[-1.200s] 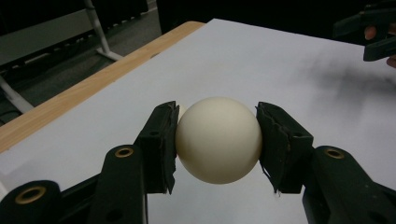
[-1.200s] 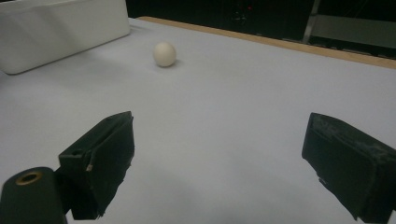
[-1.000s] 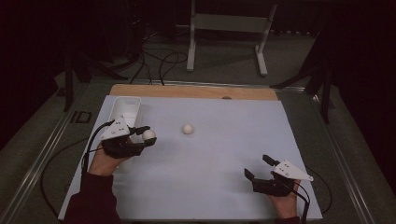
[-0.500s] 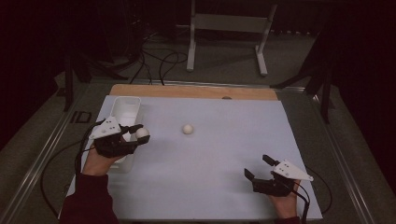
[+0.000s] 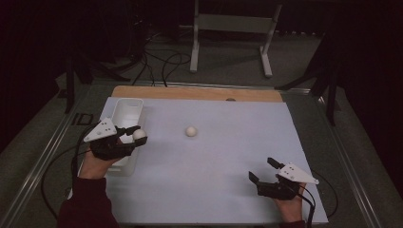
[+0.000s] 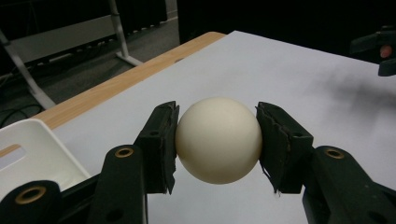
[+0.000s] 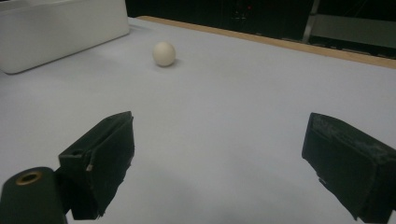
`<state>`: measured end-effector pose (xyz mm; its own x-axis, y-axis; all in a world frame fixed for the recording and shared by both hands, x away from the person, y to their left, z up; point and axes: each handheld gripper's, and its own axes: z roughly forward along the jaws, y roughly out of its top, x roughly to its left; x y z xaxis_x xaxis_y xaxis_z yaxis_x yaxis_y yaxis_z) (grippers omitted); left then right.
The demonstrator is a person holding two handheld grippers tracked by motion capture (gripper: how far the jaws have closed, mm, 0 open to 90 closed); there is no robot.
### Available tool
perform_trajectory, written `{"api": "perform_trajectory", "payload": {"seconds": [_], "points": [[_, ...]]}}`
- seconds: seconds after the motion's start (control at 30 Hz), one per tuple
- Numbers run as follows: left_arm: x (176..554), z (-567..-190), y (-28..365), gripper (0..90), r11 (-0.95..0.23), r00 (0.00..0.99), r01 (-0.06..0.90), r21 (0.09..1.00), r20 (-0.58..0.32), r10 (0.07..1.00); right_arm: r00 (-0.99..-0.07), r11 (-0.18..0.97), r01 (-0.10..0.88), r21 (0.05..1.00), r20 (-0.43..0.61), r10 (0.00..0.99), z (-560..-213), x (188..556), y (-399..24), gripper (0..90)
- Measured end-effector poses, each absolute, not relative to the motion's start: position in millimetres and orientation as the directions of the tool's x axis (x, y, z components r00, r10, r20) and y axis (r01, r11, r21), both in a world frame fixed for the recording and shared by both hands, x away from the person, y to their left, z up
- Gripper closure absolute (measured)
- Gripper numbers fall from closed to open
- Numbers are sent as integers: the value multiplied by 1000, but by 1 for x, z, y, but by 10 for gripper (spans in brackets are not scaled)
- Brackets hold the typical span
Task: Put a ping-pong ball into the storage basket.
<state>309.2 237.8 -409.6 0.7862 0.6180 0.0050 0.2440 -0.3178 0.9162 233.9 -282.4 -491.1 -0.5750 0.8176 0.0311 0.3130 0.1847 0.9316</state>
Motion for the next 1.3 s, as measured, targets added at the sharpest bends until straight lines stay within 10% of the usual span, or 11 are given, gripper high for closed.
{"api": "perform_trajectory", "payload": {"seconds": [1.3], "points": [[308,-412,263,510,-290,741,261,921,2,671,-575,182,313,932,33,818,-491,234,-282,91]]}}
